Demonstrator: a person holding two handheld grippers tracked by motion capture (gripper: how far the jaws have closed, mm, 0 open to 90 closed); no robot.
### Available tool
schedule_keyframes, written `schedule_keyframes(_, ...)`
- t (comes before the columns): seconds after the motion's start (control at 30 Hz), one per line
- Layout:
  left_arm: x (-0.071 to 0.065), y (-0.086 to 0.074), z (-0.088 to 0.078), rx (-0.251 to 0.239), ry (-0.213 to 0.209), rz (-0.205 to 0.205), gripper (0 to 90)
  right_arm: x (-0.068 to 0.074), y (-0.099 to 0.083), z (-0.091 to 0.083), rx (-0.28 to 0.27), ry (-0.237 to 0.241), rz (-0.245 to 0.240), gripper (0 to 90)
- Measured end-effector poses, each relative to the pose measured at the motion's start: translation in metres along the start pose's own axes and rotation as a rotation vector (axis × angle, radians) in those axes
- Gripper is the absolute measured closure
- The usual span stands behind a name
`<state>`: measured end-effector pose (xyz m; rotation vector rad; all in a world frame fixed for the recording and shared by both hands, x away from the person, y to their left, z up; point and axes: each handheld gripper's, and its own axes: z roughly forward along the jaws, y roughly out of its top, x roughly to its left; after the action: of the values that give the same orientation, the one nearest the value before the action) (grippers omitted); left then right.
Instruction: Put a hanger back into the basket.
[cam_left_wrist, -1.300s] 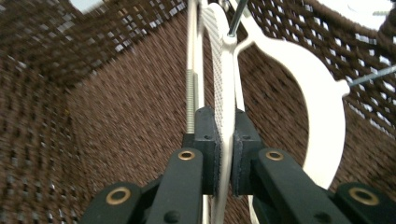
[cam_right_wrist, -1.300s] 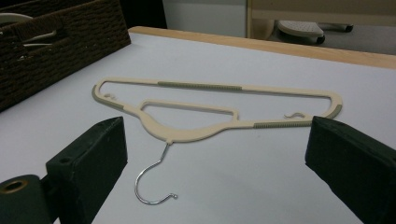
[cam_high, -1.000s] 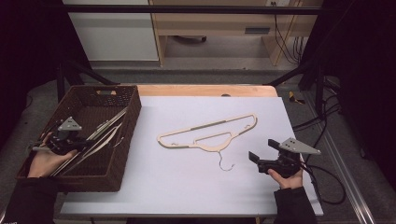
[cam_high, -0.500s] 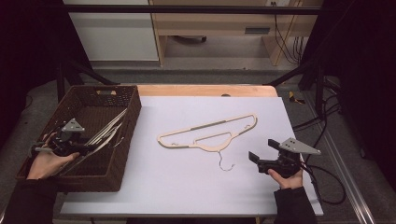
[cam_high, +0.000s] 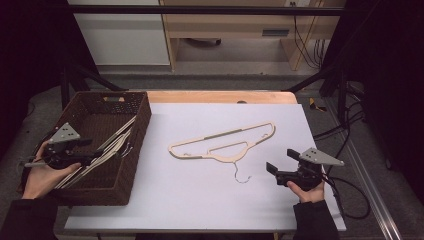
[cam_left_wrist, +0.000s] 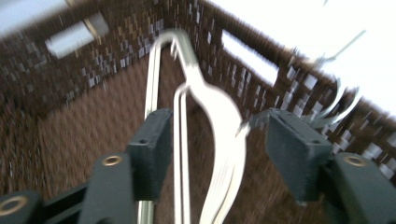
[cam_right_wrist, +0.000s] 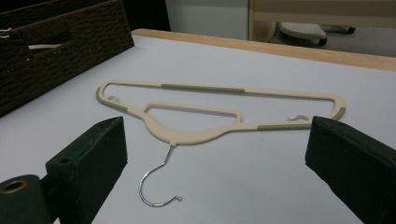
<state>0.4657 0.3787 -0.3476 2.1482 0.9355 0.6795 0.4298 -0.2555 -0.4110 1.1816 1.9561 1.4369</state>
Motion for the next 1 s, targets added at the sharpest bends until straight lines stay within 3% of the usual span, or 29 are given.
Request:
schedule_keyframes(0.23,-0.028,0.02,-0.008,-0.209,0.016,-0.049,24.1,0.001,0.002,-0.001,-0.003,-0.007,0.003,6.0)
schedule_keyframes(0.27,-0.028,0.02,-0.008,-0.209,0.016,-0.049,21.1,0.001,0.002,-0.001,-0.003,-0.007,0.004,6.0)
schedule_keyframes(0.3,-0.037,0.027,-0.009,-0.266,0.01,-0.054,18.7,0.002,0.002,-0.001,-0.002,-0.011,0.007,6.0)
schedule_keyframes(0.47,-0.066,0.044,-0.002,-0.394,-0.016,-0.051,14.9,0.005,0.003,0.001,0.003,-0.011,0.005,5.8)
schedule_keyframes(0.63,-0.095,0.052,0.008,-0.434,-0.075,-0.038,12.0,0.007,0.005,0.0,-0.001,-0.01,0.001,5.8)
schedule_keyframes(0.83,-0.126,0.061,0.023,-0.436,-0.152,-0.046,8.1,0.011,0.007,0.001,-0.002,-0.006,-0.003,5.7)
schedule_keyframes(1.0,-0.144,0.064,0.047,-0.423,-0.221,-0.092,7.1,0.015,0.007,0.005,0.005,-0.009,0.008,5.3)
